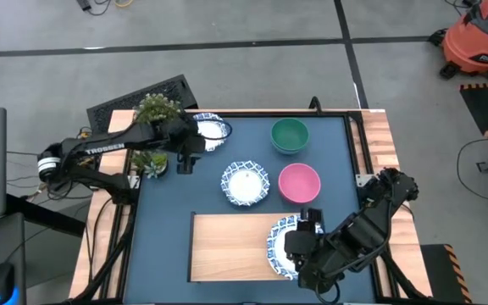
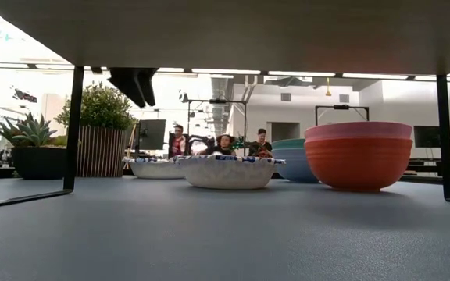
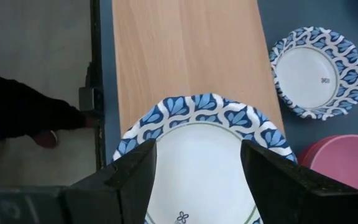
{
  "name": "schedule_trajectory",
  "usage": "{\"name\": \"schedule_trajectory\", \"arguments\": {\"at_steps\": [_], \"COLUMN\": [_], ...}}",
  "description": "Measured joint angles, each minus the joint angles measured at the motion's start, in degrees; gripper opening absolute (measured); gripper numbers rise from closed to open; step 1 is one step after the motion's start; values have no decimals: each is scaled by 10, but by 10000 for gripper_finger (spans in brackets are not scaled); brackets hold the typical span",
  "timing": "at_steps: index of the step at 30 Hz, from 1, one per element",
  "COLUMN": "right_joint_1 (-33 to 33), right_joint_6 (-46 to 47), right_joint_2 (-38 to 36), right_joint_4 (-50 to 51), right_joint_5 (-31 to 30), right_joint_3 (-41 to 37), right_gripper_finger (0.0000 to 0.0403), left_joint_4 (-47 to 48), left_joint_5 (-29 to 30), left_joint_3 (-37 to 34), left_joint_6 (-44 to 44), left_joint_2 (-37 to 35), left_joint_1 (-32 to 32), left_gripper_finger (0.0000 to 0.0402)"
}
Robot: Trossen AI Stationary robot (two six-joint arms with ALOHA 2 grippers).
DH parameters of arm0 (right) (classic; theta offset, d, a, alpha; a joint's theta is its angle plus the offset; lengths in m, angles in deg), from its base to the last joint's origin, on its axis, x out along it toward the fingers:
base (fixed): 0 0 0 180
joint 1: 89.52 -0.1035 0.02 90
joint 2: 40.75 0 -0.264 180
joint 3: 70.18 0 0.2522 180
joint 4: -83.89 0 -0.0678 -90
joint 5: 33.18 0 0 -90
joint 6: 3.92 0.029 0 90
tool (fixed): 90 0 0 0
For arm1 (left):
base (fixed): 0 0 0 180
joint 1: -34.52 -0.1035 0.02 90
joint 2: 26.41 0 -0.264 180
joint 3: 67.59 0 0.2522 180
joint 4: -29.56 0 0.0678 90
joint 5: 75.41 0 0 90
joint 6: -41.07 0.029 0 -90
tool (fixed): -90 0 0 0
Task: Place and stack bowls onto a shelf
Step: Stack the blue patterned bowl on top of the blue patterned bowl on the shelf
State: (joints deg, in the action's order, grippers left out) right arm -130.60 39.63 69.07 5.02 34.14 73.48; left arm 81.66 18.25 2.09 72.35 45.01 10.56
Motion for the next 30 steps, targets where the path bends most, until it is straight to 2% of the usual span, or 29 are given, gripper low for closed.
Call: {"name": "schedule_trajectory", "arguments": {"at_steps": [10,17,25,30], "right_joint_1": [14,25,35,41], "right_joint_6": [-4,-5,-7,-9], "right_joint_2": [0,0,0,0], "right_joint_4": [4,4,5,5], "right_joint_5": [-1,0,0,0], "right_joint_3": [0,0,0,0], "right_gripper_finger": [260,260,260,260], "left_joint_4": [-131,-206,-261,-258], "left_joint_5": [-29,-50,-51,-58], "left_joint_3": [-114,-180,-209,-210], "left_joint_6": [38,104,125,126], "left_joint_2": [0,0,0,35], "left_joint_1": [-64,-91,-126,-126], "left_gripper_finger": [233,233,233,233]}}
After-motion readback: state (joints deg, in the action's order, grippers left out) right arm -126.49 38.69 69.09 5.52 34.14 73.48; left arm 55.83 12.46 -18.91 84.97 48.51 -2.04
